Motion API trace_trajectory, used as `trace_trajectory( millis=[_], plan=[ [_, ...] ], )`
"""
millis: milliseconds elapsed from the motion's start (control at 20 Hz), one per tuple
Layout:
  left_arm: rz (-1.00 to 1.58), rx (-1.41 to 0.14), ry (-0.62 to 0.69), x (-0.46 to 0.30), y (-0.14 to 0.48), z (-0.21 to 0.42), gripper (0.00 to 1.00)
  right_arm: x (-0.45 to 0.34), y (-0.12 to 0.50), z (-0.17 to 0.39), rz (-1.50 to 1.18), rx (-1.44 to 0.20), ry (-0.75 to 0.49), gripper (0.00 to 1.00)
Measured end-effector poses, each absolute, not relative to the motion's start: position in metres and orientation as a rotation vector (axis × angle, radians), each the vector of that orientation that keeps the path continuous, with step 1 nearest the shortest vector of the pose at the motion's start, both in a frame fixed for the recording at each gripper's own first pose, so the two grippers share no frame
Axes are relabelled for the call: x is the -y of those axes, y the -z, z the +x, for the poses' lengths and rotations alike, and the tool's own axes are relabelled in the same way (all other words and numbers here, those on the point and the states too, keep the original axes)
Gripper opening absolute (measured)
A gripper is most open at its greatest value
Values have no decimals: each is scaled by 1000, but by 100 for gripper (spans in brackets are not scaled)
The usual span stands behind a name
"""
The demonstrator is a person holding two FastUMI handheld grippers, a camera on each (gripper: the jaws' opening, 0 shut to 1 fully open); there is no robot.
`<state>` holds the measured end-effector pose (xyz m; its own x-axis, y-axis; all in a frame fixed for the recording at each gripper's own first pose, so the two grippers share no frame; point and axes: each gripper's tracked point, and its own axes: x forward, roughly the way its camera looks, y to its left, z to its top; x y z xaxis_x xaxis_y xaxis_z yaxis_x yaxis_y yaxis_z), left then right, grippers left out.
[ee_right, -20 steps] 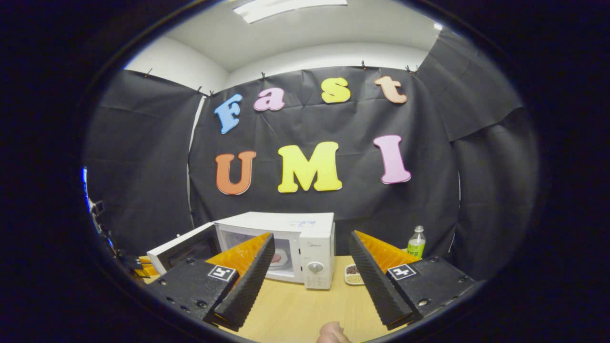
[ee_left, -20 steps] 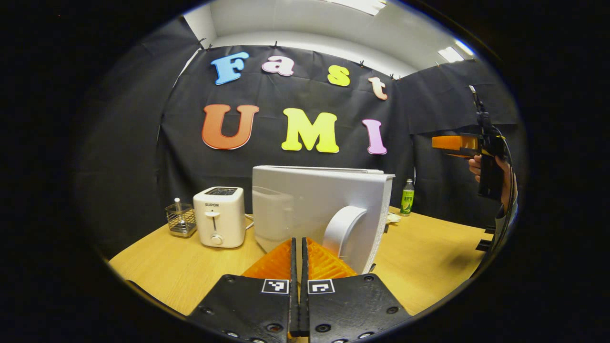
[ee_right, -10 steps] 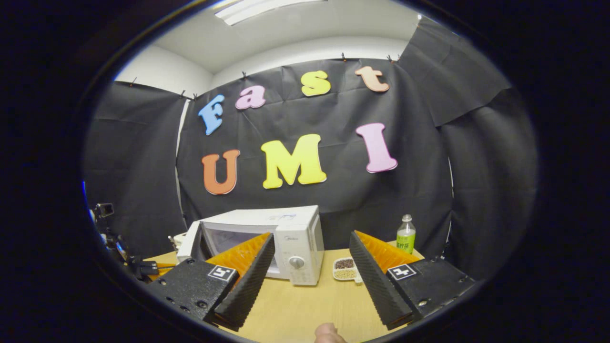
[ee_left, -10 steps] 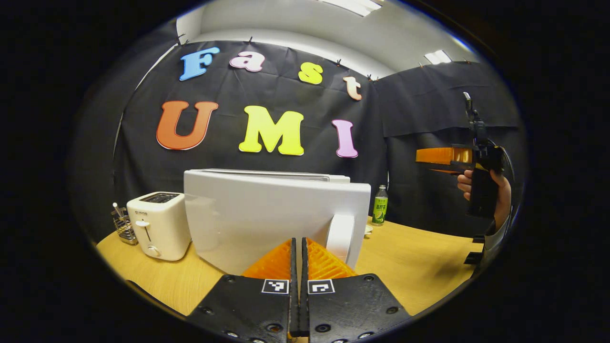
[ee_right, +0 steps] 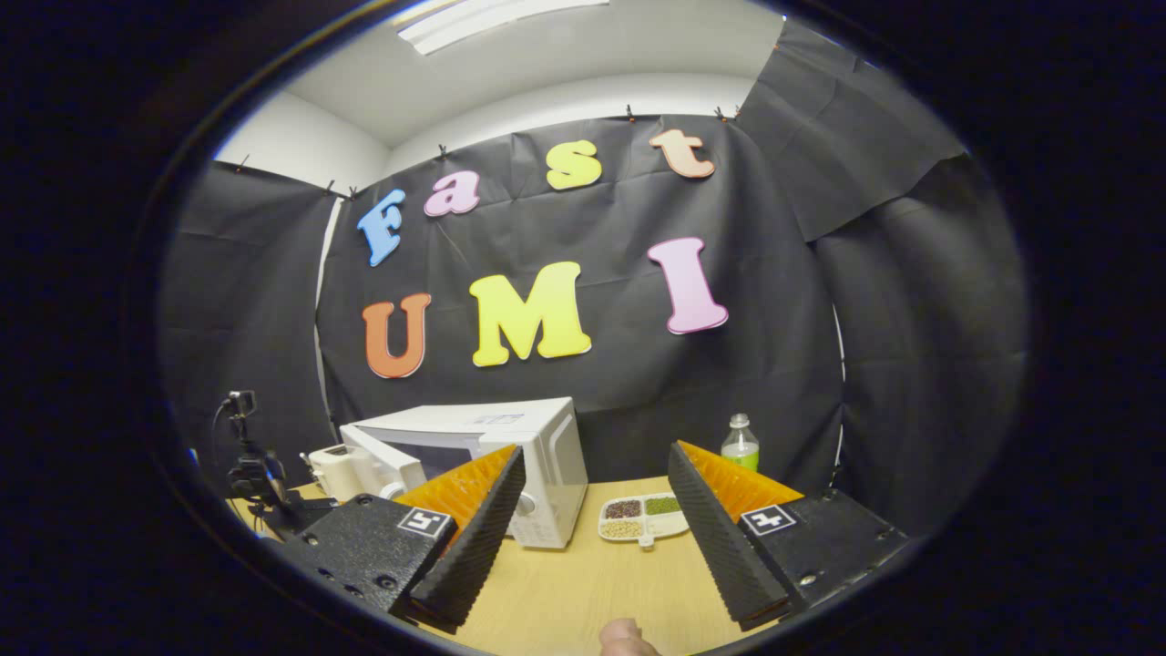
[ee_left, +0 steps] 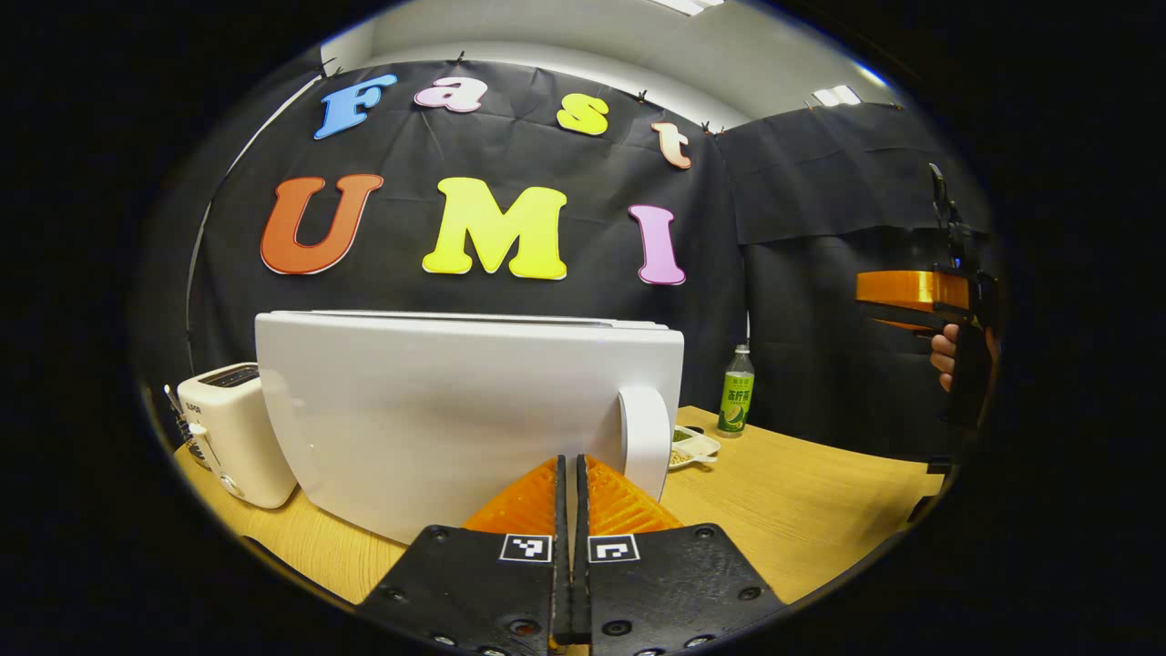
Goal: Open the microwave oven with the left hand, put the food in, and close the microwave oven.
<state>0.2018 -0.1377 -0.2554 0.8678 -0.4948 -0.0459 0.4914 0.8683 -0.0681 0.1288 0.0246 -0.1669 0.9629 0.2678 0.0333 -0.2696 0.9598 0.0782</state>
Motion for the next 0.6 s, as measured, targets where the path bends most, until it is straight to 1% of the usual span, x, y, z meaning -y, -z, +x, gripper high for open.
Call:
trace_trajectory(
  millis=[100, 150, 250, 300, 350, 500, 600],
  plan=[
    [-51, -67, 497, 149, 257, 219, 0, -20, 168, 132, 79, 23, -277, 100],
    [-51, -67, 489, 153, 257, 226, 0, -17, 168, 132, 81, 24, -277, 91],
    [-46, -61, 479, 159, 256, 240, 0, -11, 171, 133, 86, 24, -278, 91],
    [-48, -60, 475, 162, 257, 246, 0, -8, 173, 134, 92, 21, -274, 100],
    [-51, -64, 466, 165, 258, 251, 0, -4, 176, 135, 93, 3, -270, 91],
    [-52, -78, 435, 168, 259, 266, 0, 1, 177, 131, 96, -11, -256, 91],
    [-34, -68, 388, 164, 256, 277, 0, 4, 178, 122, 91, -22, -247, 91]
  ],
)
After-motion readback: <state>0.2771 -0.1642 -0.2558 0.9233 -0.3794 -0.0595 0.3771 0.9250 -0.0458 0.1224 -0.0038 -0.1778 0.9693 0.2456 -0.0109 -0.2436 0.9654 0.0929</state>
